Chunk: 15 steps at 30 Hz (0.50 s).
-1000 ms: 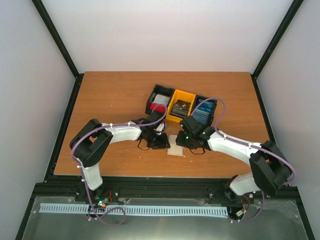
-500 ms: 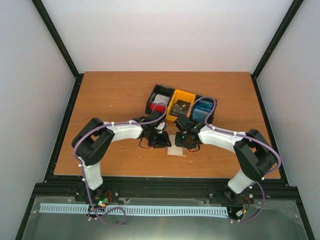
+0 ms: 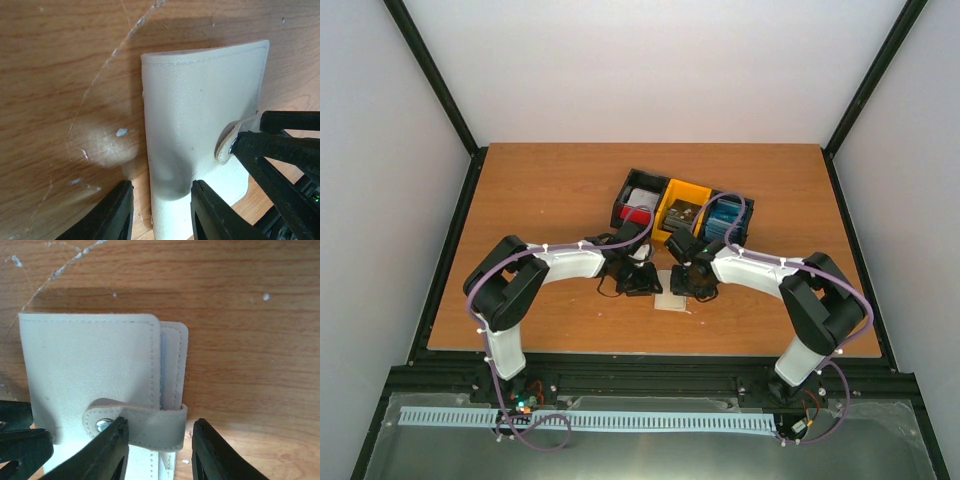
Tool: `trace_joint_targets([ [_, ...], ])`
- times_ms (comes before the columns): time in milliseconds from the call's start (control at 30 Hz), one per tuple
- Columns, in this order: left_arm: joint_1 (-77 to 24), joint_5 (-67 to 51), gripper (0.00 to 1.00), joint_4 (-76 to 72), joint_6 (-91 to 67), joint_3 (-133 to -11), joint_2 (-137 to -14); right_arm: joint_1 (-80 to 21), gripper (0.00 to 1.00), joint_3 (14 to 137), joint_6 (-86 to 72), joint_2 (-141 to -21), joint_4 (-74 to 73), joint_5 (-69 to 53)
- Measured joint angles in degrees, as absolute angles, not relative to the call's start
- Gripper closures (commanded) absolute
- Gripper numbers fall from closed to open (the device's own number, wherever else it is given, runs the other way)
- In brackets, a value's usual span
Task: Put the credit cards into the card holder
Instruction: Close the card holder at the center of the board.
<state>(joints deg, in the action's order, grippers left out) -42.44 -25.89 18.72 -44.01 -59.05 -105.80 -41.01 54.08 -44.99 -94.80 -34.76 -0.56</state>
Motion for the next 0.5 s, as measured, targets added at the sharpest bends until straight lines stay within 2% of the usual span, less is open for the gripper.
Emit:
trace_joint_targets([
  [233,-42.37,-25.98,0.66,18.65,-43.59,-58.96,-105.65,-40.84,0.48,53.04,-44.75,-91.39,-33.56,-0.56],
  [500,-41.93,-25.47,0.75,19.64,-41.8,-59.37,-105.73,-37.17,0.44,45.5,-45.67,-82.52,-25.15,-4.82],
])
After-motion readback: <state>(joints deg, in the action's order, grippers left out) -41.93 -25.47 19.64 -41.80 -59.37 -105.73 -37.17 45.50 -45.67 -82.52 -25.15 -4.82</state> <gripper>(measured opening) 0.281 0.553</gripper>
